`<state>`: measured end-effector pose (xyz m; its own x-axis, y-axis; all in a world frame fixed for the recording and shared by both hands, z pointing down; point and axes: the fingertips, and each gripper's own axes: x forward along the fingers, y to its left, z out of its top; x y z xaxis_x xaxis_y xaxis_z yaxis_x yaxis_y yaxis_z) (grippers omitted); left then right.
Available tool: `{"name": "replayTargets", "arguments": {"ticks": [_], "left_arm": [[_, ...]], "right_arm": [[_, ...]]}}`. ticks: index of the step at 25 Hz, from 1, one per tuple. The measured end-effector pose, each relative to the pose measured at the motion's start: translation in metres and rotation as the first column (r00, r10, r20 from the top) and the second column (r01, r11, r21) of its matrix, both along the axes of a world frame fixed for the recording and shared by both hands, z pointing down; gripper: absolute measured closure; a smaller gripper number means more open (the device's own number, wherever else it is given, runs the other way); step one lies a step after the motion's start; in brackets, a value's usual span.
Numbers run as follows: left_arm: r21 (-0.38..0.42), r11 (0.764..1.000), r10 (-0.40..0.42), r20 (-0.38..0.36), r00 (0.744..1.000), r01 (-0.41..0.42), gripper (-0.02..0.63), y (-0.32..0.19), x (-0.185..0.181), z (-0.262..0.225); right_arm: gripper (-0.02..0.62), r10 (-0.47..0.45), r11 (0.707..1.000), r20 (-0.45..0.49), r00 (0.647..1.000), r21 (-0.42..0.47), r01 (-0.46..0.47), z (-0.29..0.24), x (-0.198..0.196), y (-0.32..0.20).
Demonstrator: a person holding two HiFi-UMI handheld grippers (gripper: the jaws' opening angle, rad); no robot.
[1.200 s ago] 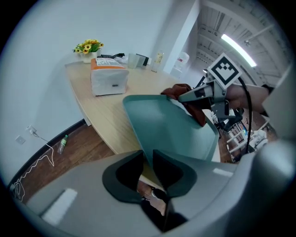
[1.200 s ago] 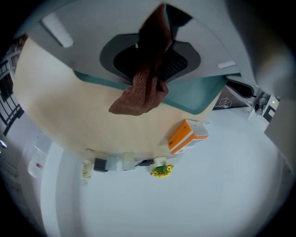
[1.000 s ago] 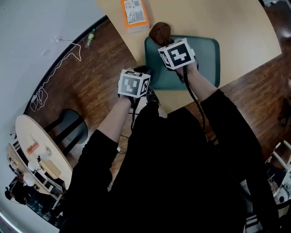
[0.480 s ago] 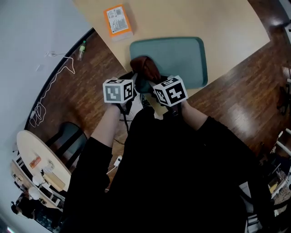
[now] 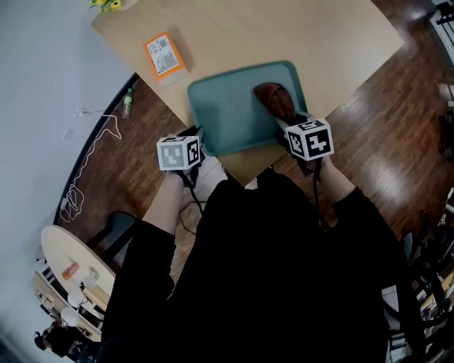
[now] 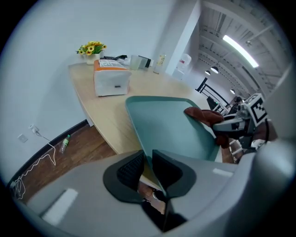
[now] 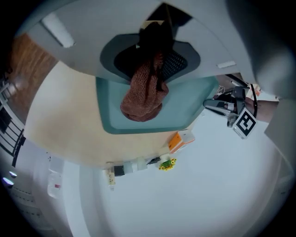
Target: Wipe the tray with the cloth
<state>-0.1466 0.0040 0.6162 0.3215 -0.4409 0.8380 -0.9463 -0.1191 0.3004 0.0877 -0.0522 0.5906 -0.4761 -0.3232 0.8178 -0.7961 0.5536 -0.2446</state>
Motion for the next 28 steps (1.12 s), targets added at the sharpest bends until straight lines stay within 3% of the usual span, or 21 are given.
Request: {"name": "replayTargets", "arguments": {"ticks": [5,10,13,17,23,26,28], "left_arm": [[0.003,1.000,0.000,0.030,1.000,0.000,0.565,0.001,-0.002,0.001],[-0.016,1.000,-0.001,0.037,0.999,0.002,0.565,0.006,0.001,0.004],[-0.026,1.000,0.001,0.039,0.999,0.000,0.565,0.007,0.003,0.004],[-0.024,1.000,0.004,0.041,0.999,-0.003,0.565,0.002,0.001,0.003],[-0.029,1.000,-0.004,0.019,1.000,0.004,0.565,0.003,-0.001,0.003],[-0.028,1.000,-0.005,0.018,1.000,0.005,0.565,0.004,-0.002,0.002],[-0.028,1.000,-0.006,0.016,1.000,0.006,0.565,0.005,0.001,0.002]], "right_arm": [[0.480,0.096,0.994,-0.025,0.995,0.047,-0.095,-0.004,0.036,-0.035],[0.482,0.115,0.991,-0.046,0.992,0.077,-0.111,-0.008,0.027,-0.070],[0.481,0.043,0.997,-0.037,0.998,0.068,-0.040,-0.010,-0.007,-0.069],[0.482,-0.124,0.991,-0.019,0.992,0.051,0.125,-0.011,-0.079,-0.039],[0.481,-0.363,0.932,0.080,0.928,0.015,0.363,-0.024,-0.191,0.035],[0.480,-0.438,0.899,0.066,0.897,0.031,0.437,-0.025,-0.201,0.054],[0.481,-0.416,0.910,0.053,0.908,0.031,0.414,-0.019,-0.185,0.049]]}}
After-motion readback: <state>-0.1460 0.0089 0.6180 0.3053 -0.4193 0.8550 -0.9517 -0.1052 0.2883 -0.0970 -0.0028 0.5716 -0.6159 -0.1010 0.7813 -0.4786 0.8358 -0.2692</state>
